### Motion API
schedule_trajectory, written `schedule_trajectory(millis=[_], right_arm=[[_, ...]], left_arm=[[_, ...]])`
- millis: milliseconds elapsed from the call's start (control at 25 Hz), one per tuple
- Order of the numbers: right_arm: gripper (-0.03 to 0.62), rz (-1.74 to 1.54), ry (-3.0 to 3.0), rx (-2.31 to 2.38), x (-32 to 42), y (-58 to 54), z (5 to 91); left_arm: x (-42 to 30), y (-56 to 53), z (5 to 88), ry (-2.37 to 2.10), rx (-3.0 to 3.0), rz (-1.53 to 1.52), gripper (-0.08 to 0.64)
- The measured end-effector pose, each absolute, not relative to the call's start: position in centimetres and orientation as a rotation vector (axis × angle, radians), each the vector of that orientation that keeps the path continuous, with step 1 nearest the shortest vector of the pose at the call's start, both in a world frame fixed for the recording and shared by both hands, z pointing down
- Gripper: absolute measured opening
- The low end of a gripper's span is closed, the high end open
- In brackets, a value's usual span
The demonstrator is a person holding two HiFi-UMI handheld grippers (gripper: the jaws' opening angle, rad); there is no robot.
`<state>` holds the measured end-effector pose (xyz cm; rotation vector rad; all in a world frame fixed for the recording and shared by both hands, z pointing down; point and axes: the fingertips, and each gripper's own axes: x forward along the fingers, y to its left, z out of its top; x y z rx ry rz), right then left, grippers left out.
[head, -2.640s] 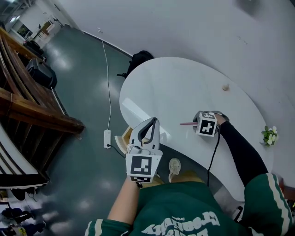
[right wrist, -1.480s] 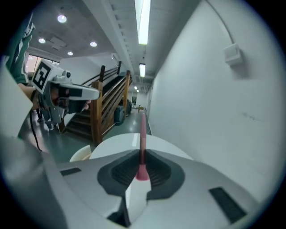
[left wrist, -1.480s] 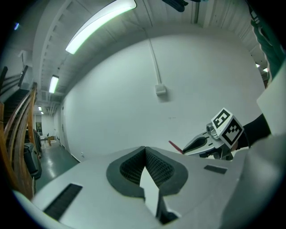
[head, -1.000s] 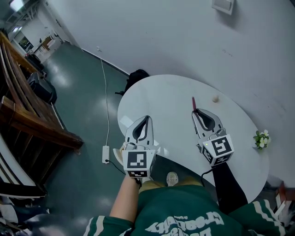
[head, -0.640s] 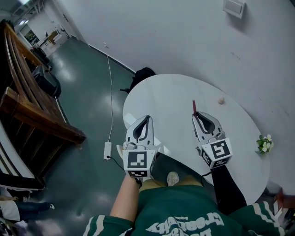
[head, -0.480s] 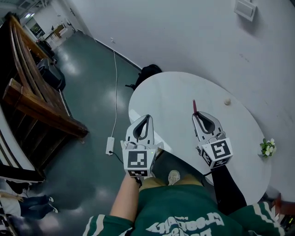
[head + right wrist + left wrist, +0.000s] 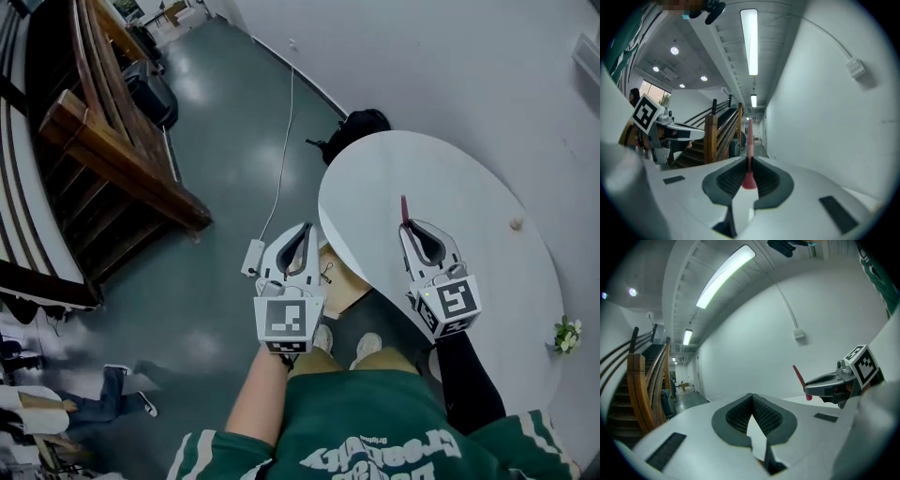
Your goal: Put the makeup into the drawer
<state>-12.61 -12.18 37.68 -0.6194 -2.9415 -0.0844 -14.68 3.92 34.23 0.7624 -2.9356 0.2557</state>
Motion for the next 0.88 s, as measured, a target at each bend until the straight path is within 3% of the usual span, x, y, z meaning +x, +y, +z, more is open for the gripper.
schedule_trajectory(millis=[520,880], right_arm=[[0.049,-0.025,-2.863,-0.743,-15.0,-3.0,39.9],[0.049,-0.132,-2.487,-0.850,-13.4,2.0,51.1]], left_arm=[[-16.2,12.7,34.8,-2.930,0.615,0.324,-0.001],[-16.0,13.7,38.1,-2.882,0.657,0.338,-0.001]])
